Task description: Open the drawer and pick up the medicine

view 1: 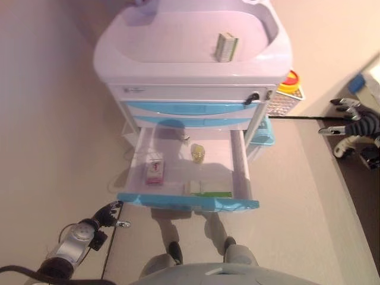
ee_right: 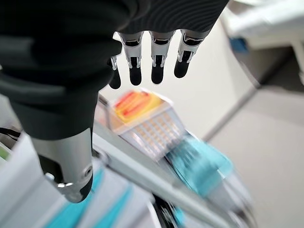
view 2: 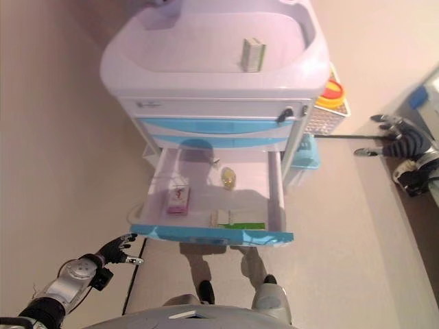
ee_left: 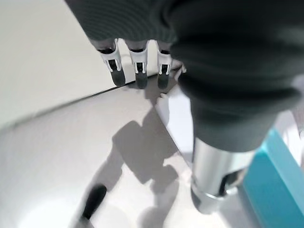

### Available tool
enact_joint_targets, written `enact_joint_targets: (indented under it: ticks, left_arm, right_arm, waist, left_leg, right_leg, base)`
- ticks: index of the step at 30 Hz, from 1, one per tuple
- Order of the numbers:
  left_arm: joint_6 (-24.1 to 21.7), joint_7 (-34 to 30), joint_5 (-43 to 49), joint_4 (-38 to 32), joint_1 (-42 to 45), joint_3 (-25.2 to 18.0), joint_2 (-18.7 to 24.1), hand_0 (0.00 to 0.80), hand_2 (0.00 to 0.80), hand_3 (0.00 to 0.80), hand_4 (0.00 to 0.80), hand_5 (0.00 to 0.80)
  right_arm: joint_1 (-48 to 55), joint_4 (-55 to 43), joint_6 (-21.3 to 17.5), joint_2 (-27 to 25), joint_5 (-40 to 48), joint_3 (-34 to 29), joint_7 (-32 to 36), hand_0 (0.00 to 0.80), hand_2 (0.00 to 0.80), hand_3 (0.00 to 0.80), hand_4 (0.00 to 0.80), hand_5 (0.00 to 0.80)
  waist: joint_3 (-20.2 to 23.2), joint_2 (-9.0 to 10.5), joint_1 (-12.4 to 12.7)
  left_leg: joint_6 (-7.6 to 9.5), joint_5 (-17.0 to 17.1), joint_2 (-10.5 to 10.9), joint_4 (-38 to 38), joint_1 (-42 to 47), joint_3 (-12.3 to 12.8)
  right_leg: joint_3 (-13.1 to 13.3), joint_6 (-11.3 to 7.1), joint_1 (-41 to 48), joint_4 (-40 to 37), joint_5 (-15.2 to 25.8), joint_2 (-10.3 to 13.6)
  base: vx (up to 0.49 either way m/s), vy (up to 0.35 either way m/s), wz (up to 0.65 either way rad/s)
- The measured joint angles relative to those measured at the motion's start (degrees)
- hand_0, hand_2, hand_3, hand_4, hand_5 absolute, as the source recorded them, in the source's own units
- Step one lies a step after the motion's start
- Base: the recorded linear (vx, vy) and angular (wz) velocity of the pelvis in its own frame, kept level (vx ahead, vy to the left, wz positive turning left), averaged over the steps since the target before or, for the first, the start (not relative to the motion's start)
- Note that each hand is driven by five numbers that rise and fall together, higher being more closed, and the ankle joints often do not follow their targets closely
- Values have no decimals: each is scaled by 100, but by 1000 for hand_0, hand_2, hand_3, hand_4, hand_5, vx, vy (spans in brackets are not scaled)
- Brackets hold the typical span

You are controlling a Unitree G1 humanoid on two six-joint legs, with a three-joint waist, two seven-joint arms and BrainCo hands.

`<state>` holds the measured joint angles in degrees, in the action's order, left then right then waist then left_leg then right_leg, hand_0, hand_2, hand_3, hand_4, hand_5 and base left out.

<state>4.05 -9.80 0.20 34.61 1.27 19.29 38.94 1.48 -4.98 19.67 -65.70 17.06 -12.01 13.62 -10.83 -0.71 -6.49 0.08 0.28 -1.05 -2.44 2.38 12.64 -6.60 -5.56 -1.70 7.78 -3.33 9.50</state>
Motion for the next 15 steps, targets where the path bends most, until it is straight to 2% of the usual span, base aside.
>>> enact_joint_targets:
  ticks: [3, 7, 12, 15]
  left_arm:
    - [168, 55, 176, 0, -140, 241, 33, 0, 0, 0, 0, 0]
    - [212, -16, 211, 45, -721, 796, -108, 0, 0, 0, 0, 0]
    - [206, -75, 182, 855, -1528, 1061, -679, 0, 0, 0, 0, 0]
    - [216, -80, 96, 1281, -1830, 1090, -966, 0, 0, 0, 0, 0]
  right_arm:
    - [226, 25, -2, 128, 111, -85, 114, 0, 0, 0, 0, 0]
    - [169, 20, -122, 344, 223, -76, 173, 0, 0, 0, 0, 0]
    - [-50, -12, -219, 524, 226, -41, 82, 0, 0, 0, 0, 0]
    - [-178, -19, -222, 603, 225, 25, 43, 0, 0, 0, 0, 0]
  waist:
    - [-146, -5, -187]
    - [-552, 66, -283]
    - [-877, 264, -489]
    - [-1047, 344, -634]
  left_leg:
    - [-1, 4, 0, 3, 9, 72]
    - [21, 11, 15, -7, -9, 218]
    - [52, -37, -5, -178, -245, 409]
    - [71, -73, -11, -254, -323, 479]
  right_leg:
    - [52, -6, -34, 23, 36, -27]
    - [212, -26, -137, 20, 106, -23]
    - [432, -23, -422, 63, 188, -47]
    - [456, -25, -494, 87, 263, -49]
  base:
    - [-77, 11, -15]
    - [-99, 15, -19]
    - [-97, 14, -19]
    - [-50, -11, -15]
